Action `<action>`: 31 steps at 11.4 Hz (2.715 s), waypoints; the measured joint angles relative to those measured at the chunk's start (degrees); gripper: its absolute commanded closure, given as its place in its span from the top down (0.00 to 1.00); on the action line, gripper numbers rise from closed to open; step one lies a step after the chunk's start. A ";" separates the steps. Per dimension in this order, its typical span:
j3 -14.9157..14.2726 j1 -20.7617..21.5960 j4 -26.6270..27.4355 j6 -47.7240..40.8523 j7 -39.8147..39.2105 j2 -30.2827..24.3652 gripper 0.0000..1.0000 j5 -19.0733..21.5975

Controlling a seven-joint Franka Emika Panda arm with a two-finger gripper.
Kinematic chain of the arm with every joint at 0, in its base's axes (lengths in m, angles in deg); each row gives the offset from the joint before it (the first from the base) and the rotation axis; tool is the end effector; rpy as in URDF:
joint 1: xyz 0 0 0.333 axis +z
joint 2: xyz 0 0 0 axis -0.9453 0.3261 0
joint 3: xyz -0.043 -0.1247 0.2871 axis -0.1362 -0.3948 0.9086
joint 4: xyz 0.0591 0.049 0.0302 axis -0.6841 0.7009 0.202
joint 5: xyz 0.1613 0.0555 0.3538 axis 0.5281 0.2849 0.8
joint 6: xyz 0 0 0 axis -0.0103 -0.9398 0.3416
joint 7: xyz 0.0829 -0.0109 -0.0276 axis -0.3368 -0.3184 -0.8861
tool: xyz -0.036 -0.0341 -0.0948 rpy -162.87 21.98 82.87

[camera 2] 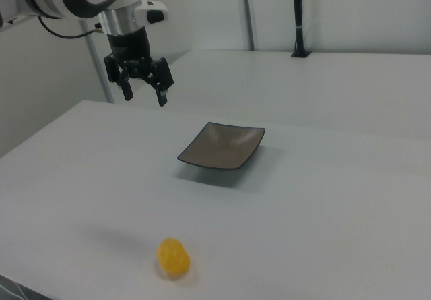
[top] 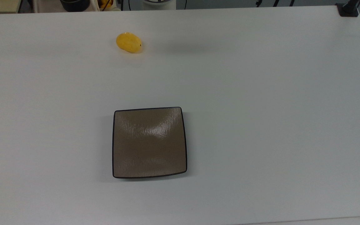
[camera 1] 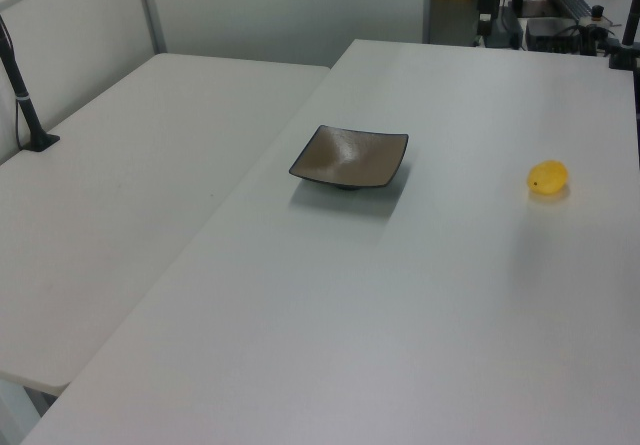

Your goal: Put potatoes on a ceramic plate

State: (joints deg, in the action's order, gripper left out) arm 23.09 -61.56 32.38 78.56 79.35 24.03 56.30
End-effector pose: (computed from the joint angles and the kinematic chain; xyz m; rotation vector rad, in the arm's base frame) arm 0.5515 0.0377 0.6359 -3.0993 -0.2124 -0.0514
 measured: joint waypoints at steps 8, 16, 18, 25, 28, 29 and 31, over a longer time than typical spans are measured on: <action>0.07 -0.10 0.02 -0.02 -13.66 1.12 1.00 0.00; 0.42 -7.02 5.90 -9.65 -43.27 -2.71 1.00 0.00; 0.63 -7.20 9.32 -9.68 -46.44 -2.80 1.00 -0.03; 3.48 -8.76 26.90 1.27 -47.19 -6.70 1.00 -4.03; 3.54 -10.53 35.79 12.34 -47.23 -6.93 1.00 -5.34; 3.54 -11.18 38.22 16.08 -47.26 -6.92 1.00 -5.79; 3.56 -12.15 42.15 22.74 -47.33 -6.93 1.00 -5.99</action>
State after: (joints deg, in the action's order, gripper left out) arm 26.65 -73.71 74.53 101.30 32.01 17.11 50.31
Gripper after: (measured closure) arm 0.000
